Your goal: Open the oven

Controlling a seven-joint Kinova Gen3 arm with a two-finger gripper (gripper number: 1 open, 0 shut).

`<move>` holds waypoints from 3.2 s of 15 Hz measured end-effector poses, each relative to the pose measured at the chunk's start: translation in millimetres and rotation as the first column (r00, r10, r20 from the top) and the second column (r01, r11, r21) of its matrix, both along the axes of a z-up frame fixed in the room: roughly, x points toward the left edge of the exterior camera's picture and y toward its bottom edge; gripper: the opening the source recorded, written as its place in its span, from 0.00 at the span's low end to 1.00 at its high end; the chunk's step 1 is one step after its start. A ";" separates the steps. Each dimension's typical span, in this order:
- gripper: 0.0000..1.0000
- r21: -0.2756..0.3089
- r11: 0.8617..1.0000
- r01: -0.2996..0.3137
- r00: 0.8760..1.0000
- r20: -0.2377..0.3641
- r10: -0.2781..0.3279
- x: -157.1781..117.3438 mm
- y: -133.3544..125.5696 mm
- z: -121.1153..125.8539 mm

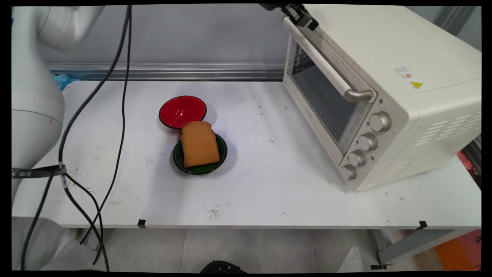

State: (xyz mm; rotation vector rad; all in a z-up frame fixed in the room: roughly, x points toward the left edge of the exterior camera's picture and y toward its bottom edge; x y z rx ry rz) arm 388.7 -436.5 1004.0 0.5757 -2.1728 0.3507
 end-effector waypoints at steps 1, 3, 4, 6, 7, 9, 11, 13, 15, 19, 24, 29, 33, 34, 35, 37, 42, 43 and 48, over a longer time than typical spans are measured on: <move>0.00 0.002 1.000 0.001 1.000 0.000 -0.001 -2.9 -2.5 -1.9; 0.00 0.006 1.000 0.001 1.000 0.001 -0.001 -7.1 -5.9 -5.3; 0.00 0.009 1.000 0.002 1.000 0.001 -0.002 -9.8 -8.0 -7.6; 0.00 0.015 1.000 0.001 1.000 0.003 -0.001 -13.5 -10.9 -11.8; 0.00 0.018 1.000 0.001 1.000 0.003 -0.001 -14.4 -11.6 -12.9; 0.00 0.024 1.000 0.000 1.000 0.005 0.000 -16.6 -12.9 -16.1; 0.00 0.032 0.999 -0.001 1.000 0.007 0.001 -18.1 -12.8 -19.3; 0.00 0.040 0.999 -0.001 1.000 0.011 0.001 -18.5 -11.6 -22.0; 0.00 0.047 0.999 -0.002 1.000 0.015 0.001 -18.5 -10.2 -25.0; 0.00 0.059 0.998 -0.001 1.000 0.023 0.000 -19.8 -8.1 -31.2; 0.00 0.070 0.998 -0.004 1.000 0.028 0.002 -20.3 -7.0 -35.7; 0.00 0.082 0.997 -0.004 0.999 0.036 0.001 -13.2 0.8 -36.3; 0.00 0.102 0.995 -0.001 0.999 0.048 -0.004 -1.7 14.9 -37.9; 0.00 0.106 0.994 0.001 0.999 0.051 -0.006 0.9 18.3 -38.4; 0.00 0.109 0.994 0.002 0.999 0.054 -0.008 2.6 20.5 -38.8; 0.00 0.119 0.993 0.005 0.998 0.062 -0.013 8.6 28.1 -40.6; 0.00 0.143 0.990 0.008 0.996 0.085 -0.020 22.4 45.2 -48.0; 0.00 0.146 0.989 0.008 0.996 0.088 -0.021 24.0 47.0 -49.1; 0.00 0.163 0.987 0.007 0.993 0.115 -0.026 34.5 58.5 -60.2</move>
